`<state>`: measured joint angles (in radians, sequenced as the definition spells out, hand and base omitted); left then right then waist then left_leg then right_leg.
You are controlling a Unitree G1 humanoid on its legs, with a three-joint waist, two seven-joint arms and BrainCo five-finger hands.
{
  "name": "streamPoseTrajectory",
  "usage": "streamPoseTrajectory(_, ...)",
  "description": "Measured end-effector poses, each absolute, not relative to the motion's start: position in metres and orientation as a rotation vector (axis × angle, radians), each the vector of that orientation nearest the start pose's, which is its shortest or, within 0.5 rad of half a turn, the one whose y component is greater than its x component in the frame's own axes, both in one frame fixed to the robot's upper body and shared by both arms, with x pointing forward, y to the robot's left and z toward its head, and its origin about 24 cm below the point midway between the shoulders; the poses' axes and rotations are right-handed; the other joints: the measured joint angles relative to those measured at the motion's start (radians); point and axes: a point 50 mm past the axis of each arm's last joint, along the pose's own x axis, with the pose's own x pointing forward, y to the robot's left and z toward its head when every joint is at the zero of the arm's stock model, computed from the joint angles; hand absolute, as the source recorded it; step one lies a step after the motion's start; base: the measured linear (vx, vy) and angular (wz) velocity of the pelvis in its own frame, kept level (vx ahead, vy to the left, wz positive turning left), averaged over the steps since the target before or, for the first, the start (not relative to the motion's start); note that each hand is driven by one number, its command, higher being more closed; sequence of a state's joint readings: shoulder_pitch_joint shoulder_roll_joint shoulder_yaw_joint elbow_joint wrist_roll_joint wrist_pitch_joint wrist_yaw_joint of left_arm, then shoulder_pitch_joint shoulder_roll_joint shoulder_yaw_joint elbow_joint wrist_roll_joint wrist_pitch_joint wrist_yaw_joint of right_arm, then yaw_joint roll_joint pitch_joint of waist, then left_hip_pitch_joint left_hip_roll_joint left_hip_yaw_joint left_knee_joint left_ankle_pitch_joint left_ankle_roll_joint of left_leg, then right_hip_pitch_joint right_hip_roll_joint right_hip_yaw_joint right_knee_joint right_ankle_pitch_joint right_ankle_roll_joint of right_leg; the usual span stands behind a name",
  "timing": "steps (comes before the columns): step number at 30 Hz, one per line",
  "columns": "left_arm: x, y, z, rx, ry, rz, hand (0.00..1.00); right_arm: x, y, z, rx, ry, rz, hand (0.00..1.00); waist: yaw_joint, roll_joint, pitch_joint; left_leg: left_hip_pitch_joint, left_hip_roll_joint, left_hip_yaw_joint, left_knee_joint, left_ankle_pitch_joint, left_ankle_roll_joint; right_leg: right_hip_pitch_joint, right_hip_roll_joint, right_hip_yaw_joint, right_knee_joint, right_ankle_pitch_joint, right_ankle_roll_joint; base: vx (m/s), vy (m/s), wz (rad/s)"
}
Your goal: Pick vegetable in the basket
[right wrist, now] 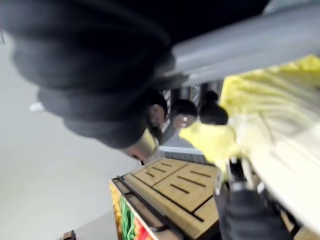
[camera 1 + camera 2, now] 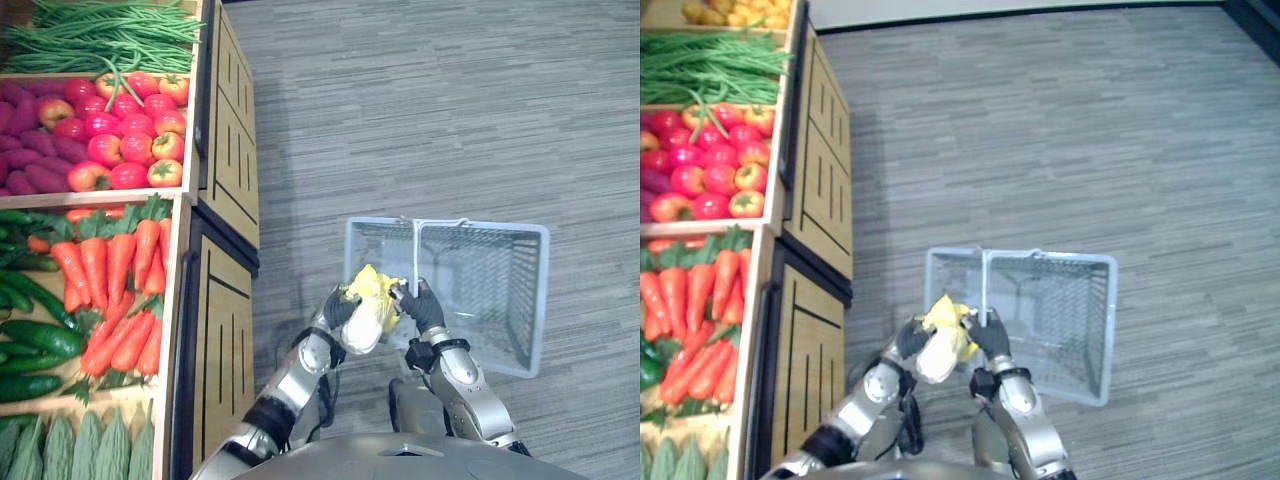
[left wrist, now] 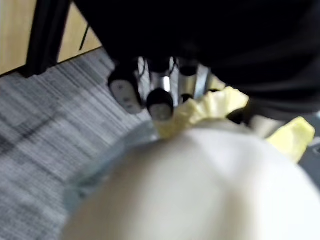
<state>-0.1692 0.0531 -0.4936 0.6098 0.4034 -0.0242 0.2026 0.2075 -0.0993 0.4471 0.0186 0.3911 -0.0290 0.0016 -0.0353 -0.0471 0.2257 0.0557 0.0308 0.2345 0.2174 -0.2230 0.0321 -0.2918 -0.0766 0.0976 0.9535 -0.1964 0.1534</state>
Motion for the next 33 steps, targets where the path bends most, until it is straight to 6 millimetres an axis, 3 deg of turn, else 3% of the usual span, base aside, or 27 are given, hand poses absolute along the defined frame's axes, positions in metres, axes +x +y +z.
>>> streamPoseTrajectory(1,0.241,0.064,-0.052,0.662,0.236,-0.393,1.00,0.185,-0.065,-0.009,0.355,0.284,0.389,1.00,-0.005,-0.003,-0.004,0.037,0.000,-0.005,-0.038,0.000,0.000,-0.045,-0.020,-0.050,0.004,-0.030,-0.042,0.40,0.017,0.25)
streamPoseTrajectory(2,0.243,0.062,-0.050,0.667,0.224,-0.399,0.00,0.185,-0.062,-0.007,0.361,0.279,0.412,1.00,-0.004,-0.004,-0.005,0.049,0.002,-0.011,-0.055,-0.001,-0.002,-0.068,-0.032,-0.078,-0.019,-0.042,-0.051,0.39,-0.033,0.23)
streamPoseTrajectory(4,0.249,0.054,-0.043,0.683,0.183,-0.423,0.00,0.188,-0.058,-0.004,0.372,0.262,0.452,1.00,-0.005,0.006,0.001,0.075,0.021,-0.031,-0.093,-0.011,-0.014,-0.124,-0.043,-0.134,-0.174,-0.062,-0.068,0.35,-0.086,0.22)
streamPoseTrajectory(5,0.253,0.050,-0.038,0.691,0.160,-0.435,0.00,0.192,-0.059,-0.001,0.374,0.248,0.460,1.00,-0.010,0.018,0.008,0.088,0.044,-0.053,-0.097,-0.025,-0.023,-0.147,-0.035,-0.139,-0.362,-0.027,-0.078,0.40,-0.163,0.32)
streamPoseTrajectory(6,0.254,0.048,-0.037,0.695,0.151,-0.441,0.00,0.194,-0.060,0.000,0.380,0.245,0.458,1.00,-0.014,0.028,0.014,0.095,0.054,-0.062,-0.098,-0.032,-0.029,-0.149,-0.032,-0.133,-0.441,0.007,-0.079,0.52,-0.246,0.50)
streamPoseTrajectory(8,0.255,0.046,-0.036,0.697,0.143,-0.444,0.00,0.192,-0.063,-0.003,0.386,0.258,0.449,1.00,-0.030,0.028,0.013,0.136,0.071,-0.100,-0.090,-0.065,-0.079,-0.120,-0.039,-0.056,-0.753,0.182,-0.050,0.56,-0.316,0.73)
streamPoseTrajectory(9,0.254,0.046,-0.037,0.699,0.146,-0.443,0.00,0.189,-0.063,-0.004,0.394,0.267,0.442,1.00,-0.032,0.026,0.013,0.153,0.076,-0.114,-0.087,-0.082,-0.104,-0.104,-0.046,-0.045,-0.764,0.245,-0.037,0.45,-0.286,0.78)
streamPoseTrajectory(10,0.253,0.047,-0.040,0.697,0.159,-0.438,0.00,0.188,-0.067,-0.009,0.375,0.286,0.437,1.00,-0.032,0.058,0.018,0.173,0.106,-0.133,-0.067,-0.104,-0.125,-0.102,-0.023,-0.059,-0.696,0.279,-0.051,0.52,-0.318,0.61)
streamPoseTrajectory(11,0.250,0.046,-0.043,0.685,0.179,-0.430,0.00,0.188,-0.073,-0.016,0.353,0.313,0.423,1.00,-0.029,0.101,0.006,0.147,0.151,-0.146,0.001,-0.090,-0.122,-0.104,-0.003,-0.102,-0.628,0.216,-0.078,0.60,-0.375,0.67)
streamPoseTrajectory(13,0.247,0.057,-0.049,0.649,0.219,-0.374,0.00,0.190,-0.081,-0.020,0.349,0.323,0.383,1.00,-0.028,0.105,0.003,0.062,0.173,-0.174,0.190,-0.012,-0.114,-0.081,-0.018,-0.150,-0.559,0.131,-0.106,0.49,-0.313,0.74)
streamPoseTrajectory(14,0.248,0.068,-0.049,0.619,0.233,-0.313,0.00,0.191,-0.085,-0.023,0.340,0.332,0.359,1.00,-0.026,0.103,0.005,-0.023,0.196,-0.182,0.367,0.076,-0.121,-0.034,-0.027,-0.181,-0.559,0.090,-0.125,0.45,-0.297,0.83)
streamPoseTrajectory(15,0.243,0.080,-0.050,0.574,0.259,-0.244,0.00,0.191,-0.094,-0.029,0.322,0.352,0.313,1.00,-0.014,0.105,0.005,-0.099,0.222,-0.180,0.535,0.079,-0.135,0.037,-0.032,-0.219,-0.589,0.066,-0.139,0.54,-0.338,0.74)
streamPoseTrajectory(17,0.234,0.091,-0.051,0.488,0.276,-0.178,0.00,0.191,-0.113,-0.038,0.274,0.380,0.218,1.00,0.008,0.109,0.003,-0.185,0.261,-0.096,0.645,0.046,-0.127,0.155,-0.038,-0.291,-0.651,0.056,-0.155,0.42,-0.188,0.79)
streamPoseTrajectory(19,0.227,0.089,-0.042,0.404,0.244,-0.134,0.00,0.192,-0.128,-0.040,0.238,0.380,0.120,1.00,0.031,0.109,0.003,-0.255,0.258,0.016,0.596,0.010,-0.112,0.236,-0.058,-0.366,-0.715,0.054,-0.153,0.36,-0.107,0.96)
streamPoseTrajectory(21,0.218,0.107,-0.044,0.356,0.271,-0.034,0.00,0.191,-0.162,-0.047,0.184,0.395,-0.029,1.00,0.041,0.113,-0.001,-0.289,0.242,0.229,0.418,0.047,-0.110,0.315,-0.085,-0.483,-0.758,0.031,-0.119,0.35,-0.021,1.30)
streamPoseTrajectory(22,0.213,0.119,-0.046,0.348,0.291,0.014,0.00,0.184,-0.189,-0.053,0.125,0.424,-0.138,1.00,0.036,0.141,-0.018,-0.286,0.240,0.400,0.302,0.114,-0.056,0.371,-0.083,-0.565,-0.770,0.012,-0.090,0.41,0.051,1.83)
streamPoseTrajectory(23,0.208,0.128,-0.048,0.352,0.305,0.044,0.00,0.175,-0.206,-0.061,0.085,0.464,-0.229,1.00,0.030,0.144,-0.040,-0.249,0.227,0.519,0.263,0.088,0.007,0.407,-0.102,-0.625,-0.762,-0.016,-0.068,0.35,0.075,1.93)
streamPoseTrajectory(24,0.207,0.132,-0.047,0.352,0.304,0.059,0.00,0.169,-0.216,-0.065,0.069,0.486,-0.280,1.00,0.024,0.134,-0.045,-0.241,0.205,0.555,0.234,0.078,0.028,0.420,-0.113,-0.663,-0.754,-0.028,-0.052,0.36,0.077,2.01)
streamPoseTrajectory(25,0.203,0.145,-0.046,0.361,0.307,0.103,0.00,0.159,-0.237,-0.072,0.025,0.528,-0.371,1.00,0.025,0.141,-0.061,-0.229,0.174,0.606,0.190,0.044,0.088,0.447,-0.121,-0.737,-0.734,-0.044,-0.033,0.36,0.087,2.05)
streamPoseTrajectory(26,0.198,0.155,-0.048,0.364,0.328,0.135,0.00,0.152,-0.254,-0.077,-0.020,0.573,-0.439,1.00,0.031,0.135,-0.060,-0.213,0.127,0.587,0.135,0.027,0.106,0.470,-0.137,-0.794,-0.690,-0.054,-0.017,0.36,0.080,2.07)
streamPoseTrajectory(28,0.179,0.174,-0.057,0.385,0.400,0.177,0.00,0.134,-0.272,-0.088,-0.080,0.665,-0.538,1.00,0.034,0.119,-0.064,-0.159,0.041,0.483,0.040,0.042,0.098,0.476,-0.219,-0.842,-0.474,-0.042,-0.018,0.36,0.053,1.85)
streamPoseTrajectory(30,0.165,0.183,-0.061,0.403,0.435,0.182,0.00,0.116,-0.277,-0.101,-0.096,0.759,-0.582,1.00,0.024,0.103,-0.070,-0.099,0.008,0.387,-0.008,0.050,0.085,0.439,-0.280,-0.790,-0.240,0.018,-0.079,0.44,-0.061,1.65)
streamPoseTrajectory(31,0.155,0.191,-0.063,0.416,0.460,0.195,0.00,0.100,-0.281,-0.110,-0.100,0.822,-0.634,1.00,0.027,0.105,-0.087,-0.078,0.003,0.290,-0.041,0.062,0.063,0.351,-0.243,-0.655,-0.130,-0.065,-0.082,0.39,-0.168,1.66)
streamPoseTrajectory(33,0.151,0.193,-0.064,0.416,0.472,0.206,0.00,0.087,-0.288,-0.114,-0.082,0.853,-0.728,1.00,0.015,0.120,-0.100,-0.070,0.010,0.175,-0.085,0.098,0.043,0.224,-0.146,-0.472,-0.162,-0.141,-0.097,0.33,-0.205,1.79)
